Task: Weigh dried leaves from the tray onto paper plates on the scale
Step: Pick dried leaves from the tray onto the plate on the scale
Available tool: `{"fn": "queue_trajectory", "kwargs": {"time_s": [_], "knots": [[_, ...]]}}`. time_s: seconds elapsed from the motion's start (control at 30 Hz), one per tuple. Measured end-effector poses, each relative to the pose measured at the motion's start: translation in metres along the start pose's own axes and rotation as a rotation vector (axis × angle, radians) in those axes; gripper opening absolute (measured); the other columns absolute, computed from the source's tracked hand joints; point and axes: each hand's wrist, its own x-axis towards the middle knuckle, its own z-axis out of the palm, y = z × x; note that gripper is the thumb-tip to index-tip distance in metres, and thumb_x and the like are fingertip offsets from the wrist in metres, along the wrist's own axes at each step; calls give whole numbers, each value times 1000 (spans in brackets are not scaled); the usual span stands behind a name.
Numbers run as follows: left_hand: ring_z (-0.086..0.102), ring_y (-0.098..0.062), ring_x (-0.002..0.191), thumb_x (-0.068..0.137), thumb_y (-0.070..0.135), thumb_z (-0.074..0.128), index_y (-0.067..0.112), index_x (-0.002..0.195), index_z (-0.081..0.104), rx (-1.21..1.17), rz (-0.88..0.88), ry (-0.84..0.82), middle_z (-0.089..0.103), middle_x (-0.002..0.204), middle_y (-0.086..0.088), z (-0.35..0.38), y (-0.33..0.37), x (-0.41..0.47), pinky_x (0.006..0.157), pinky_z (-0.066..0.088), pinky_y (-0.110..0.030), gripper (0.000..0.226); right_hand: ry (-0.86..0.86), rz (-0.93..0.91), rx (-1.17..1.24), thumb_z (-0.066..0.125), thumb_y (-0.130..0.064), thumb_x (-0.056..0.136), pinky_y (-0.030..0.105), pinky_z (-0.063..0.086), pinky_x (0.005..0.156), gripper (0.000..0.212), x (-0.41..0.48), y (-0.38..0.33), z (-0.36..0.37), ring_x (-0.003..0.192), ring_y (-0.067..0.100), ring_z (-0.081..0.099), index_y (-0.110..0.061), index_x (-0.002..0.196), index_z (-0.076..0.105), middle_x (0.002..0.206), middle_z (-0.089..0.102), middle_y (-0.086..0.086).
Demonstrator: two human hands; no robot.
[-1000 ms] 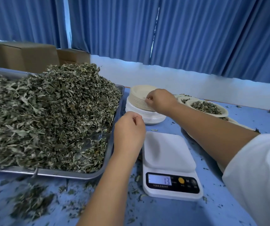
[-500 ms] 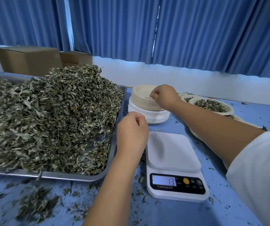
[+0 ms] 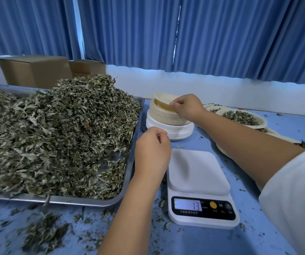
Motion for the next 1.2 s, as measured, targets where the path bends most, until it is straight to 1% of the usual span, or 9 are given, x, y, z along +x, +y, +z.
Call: {"fn": "queue_trajectory", "kwargs": {"time_s": [0.17, 0.3, 0.37, 0.53, 0.73, 0.83, 1.0, 1.1, 1.2], "knots": [[66, -30, 81, 91, 12, 45, 22, 76, 58, -40, -34, 5, 67, 81, -8, -3, 1, 2, 78, 55, -45, 23, 79, -83, 136, 59, -21, 94, 14, 36, 57, 19, -29, -11, -15, 67, 7, 49, -17, 80, 71, 67, 58, -12], [69, -20, 66, 92, 9, 45, 21, 72, 57, -129, -83, 25, 65, 69, -3, -8, 4, 1, 74, 58, -44, 25, 127, -224, 138, 63, -20, 92, 18, 42, 81, 15, -84, -5, -28, 89, 7, 59, -13, 97, 75, 91, 68, -8], [69, -20, 65, 92, 10, 44, 20, 74, 58, -150, -107, 34, 65, 69, -3, -8, 3, 1, 72, 59, -42, 24, 143, -302, 137, 64, -19, 91, 17, 43, 84, 14, -115, 4, -35, 90, 5, 60, -14, 99, 75, 94, 68, -7], [67, -23, 59, 100, 34, 36, 8, 86, 60, -236, -227, 48, 66, 72, -11, -4, 0, 0, 62, 58, -35, 37, 153, -413, 85, 66, -19, 89, 10, 39, 87, 13, -179, 33, -48, 95, -4, 57, -16, 99, 74, 93, 65, -15], [66, -30, 84, 95, 49, 36, 21, 77, 56, -97, -206, 57, 68, 90, -12, -3, -5, -6, 81, 54, -49, 39, -28, -442, 119, 58, -33, 89, 22, 42, 97, 26, -216, 61, -56, 108, 5, 56, -19, 104, 73, 103, 67, -10], [61, -20, 82, 94, 48, 41, 21, 73, 52, 61, -157, 39, 64, 86, -1, -1, -7, -11, 75, 48, -35, 36, -80, -451, 142, 60, -29, 88, 31, 45, 96, 22, -222, 71, -52, 109, 8, 57, -20, 104, 74, 102, 67, -11], [56, -12, 94, 92, 30, 51, 19, 114, 62, 249, -167, -22, 63, 106, 6, 3, -14, -16, 75, 37, -24, 27, -77, -507, 136, 64, -26, 87, 31, 46, 92, 18, -223, 78, -52, 109, 11, 56, -20, 100, 75, 99, 67, -13], [57, -12, 94, 90, 22, 52, 17, 118, 61, 278, -146, -20, 63, 107, 5, 4, -16, -17, 75, 37, -24, 29, -76, -509, 145, 63, -22, 87, 25, 48, 83, 15, -223, 80, -55, 104, 14, 57, -21, 96, 76, 98, 67, -14], [57, -12, 91, 90, 21, 52, 17, 113, 62, 304, -133, -19, 63, 100, 7, 5, -17, -17, 74, 38, -24, 25, -58, -468, 178, 62, -22, 88, 23, 43, 88, 16, -221, 82, -56, 101, 14, 58, -21, 92, 77, 97, 68, -14]]}}
